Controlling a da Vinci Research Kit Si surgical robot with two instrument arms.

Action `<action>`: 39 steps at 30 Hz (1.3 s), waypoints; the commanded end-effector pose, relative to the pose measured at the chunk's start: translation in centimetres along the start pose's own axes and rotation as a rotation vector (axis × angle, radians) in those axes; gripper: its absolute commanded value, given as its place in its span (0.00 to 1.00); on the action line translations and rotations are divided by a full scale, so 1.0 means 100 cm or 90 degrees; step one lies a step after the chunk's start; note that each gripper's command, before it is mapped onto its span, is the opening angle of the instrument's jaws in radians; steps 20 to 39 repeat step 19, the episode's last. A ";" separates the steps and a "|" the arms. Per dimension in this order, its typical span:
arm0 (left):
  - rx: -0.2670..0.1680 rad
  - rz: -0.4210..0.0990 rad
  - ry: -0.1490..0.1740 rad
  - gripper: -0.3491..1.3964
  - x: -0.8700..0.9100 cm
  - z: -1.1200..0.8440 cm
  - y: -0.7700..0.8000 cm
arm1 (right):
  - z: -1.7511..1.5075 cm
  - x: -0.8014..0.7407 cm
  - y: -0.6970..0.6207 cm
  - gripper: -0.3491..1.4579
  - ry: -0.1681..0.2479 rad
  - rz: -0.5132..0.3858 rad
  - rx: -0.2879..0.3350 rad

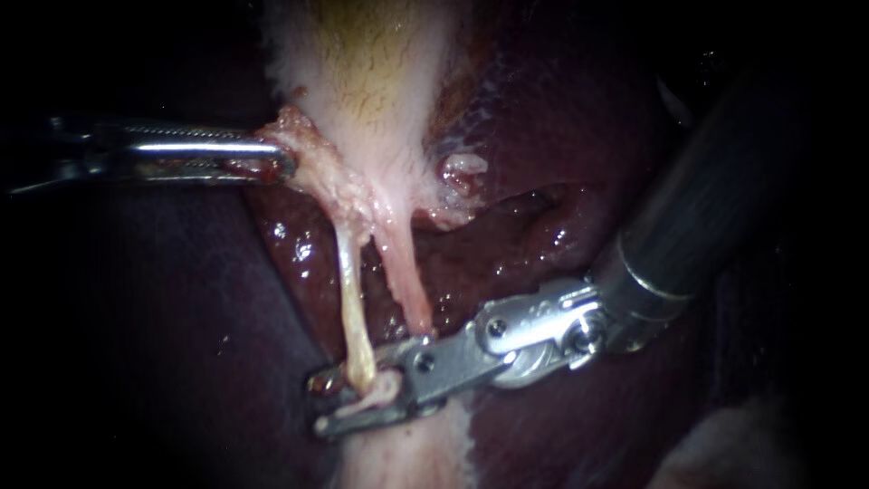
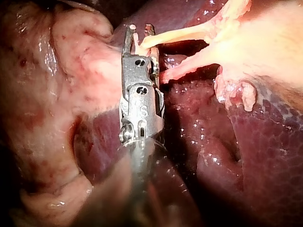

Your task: Clipping first clip left tube

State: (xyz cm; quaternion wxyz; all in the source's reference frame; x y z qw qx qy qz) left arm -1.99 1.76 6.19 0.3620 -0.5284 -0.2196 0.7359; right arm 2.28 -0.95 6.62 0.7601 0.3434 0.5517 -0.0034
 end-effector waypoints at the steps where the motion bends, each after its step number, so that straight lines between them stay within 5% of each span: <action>1: 0.000 0.000 0.000 0.00 0.0000 0.0000 0.0000 | -0.0001 0.0000 0.0000 0.11 -0.001 0.009 -0.002; 3: 0.000 0.000 0.000 0.00 0.0000 0.0000 0.0000 | -0.0004 0.0001 0.0000 0.00 0.000 0.021 -0.004; 7: 0.000 0.000 0.000 0.00 0.0000 0.0000 0.0000 | -0.0010 0.0005 -0.0001 0.00 -0.019 0.088 -0.006; 39: 0.000 0.000 0.000 0.00 0.0000 -0.0001 0.0000 | -0.0010 0.0004 -0.0002 0.00 -0.027 0.088 -0.006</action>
